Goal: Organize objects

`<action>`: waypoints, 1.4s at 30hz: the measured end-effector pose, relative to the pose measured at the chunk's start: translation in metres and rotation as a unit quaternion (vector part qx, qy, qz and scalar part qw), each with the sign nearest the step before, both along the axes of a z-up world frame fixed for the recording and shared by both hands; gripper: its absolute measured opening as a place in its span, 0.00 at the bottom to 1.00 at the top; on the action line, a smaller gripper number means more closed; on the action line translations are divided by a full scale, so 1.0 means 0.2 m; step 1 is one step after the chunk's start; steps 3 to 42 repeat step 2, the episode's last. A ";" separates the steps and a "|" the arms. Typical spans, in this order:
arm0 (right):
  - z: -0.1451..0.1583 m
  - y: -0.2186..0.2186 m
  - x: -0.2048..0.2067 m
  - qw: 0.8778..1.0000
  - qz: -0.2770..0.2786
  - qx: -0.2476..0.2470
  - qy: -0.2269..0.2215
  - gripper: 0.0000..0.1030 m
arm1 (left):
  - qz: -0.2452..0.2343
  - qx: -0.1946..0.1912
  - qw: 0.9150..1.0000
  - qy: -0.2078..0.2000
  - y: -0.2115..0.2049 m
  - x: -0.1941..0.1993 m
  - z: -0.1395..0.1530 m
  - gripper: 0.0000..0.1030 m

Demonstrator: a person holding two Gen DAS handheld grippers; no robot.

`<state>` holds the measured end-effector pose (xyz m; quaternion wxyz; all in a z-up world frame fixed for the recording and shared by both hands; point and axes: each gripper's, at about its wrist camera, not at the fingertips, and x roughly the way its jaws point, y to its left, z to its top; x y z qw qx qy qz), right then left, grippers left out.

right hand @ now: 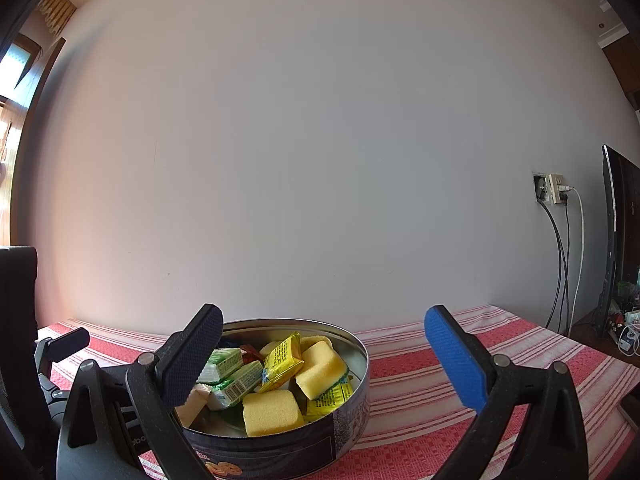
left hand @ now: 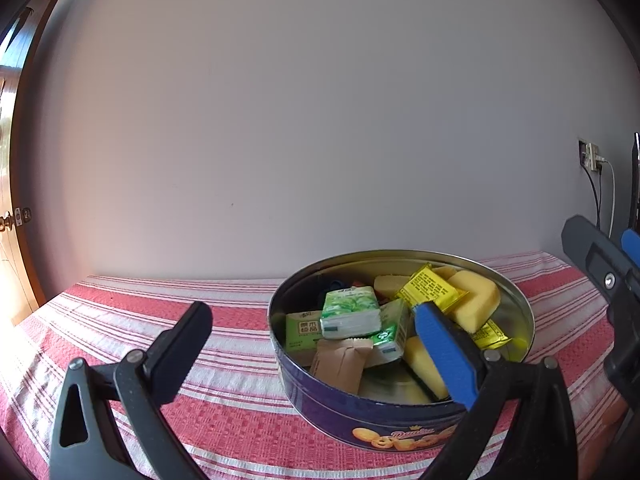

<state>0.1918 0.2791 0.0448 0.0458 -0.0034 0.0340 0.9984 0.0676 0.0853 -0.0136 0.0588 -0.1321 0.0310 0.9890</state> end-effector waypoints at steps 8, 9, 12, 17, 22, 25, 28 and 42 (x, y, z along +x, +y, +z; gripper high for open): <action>0.00 0.00 0.00 1.000 0.001 0.000 0.000 0.99 | 0.000 -0.001 1.000 0.000 0.00 0.00 0.00 1.00; 0.00 0.00 0.00 1.000 0.001 0.000 0.000 0.99 | 0.000 -0.001 1.000 0.000 0.00 0.00 0.00 1.00; 0.00 0.00 0.00 1.000 0.001 0.000 0.000 0.99 | 0.000 -0.001 1.000 0.000 0.00 0.00 0.00 1.00; 0.00 0.00 0.00 1.000 0.001 0.000 0.000 0.99 | 0.000 -0.001 1.000 0.000 0.00 0.00 0.00 1.00; 0.00 0.00 0.00 1.000 0.001 0.000 0.000 0.99 | 0.000 -0.001 1.000 0.000 0.00 0.00 0.00 1.00; 0.00 0.00 0.00 1.000 0.001 0.000 0.000 0.99 | 0.000 -0.001 1.000 0.000 0.00 0.00 0.00 1.00; 0.00 0.00 0.00 1.000 0.001 0.000 0.000 0.99 | 0.000 -0.001 1.000 0.000 0.00 0.00 0.00 1.00; 0.00 0.00 0.00 1.000 0.001 0.000 0.000 0.99 | 0.000 -0.001 1.000 0.000 0.00 0.00 0.00 1.00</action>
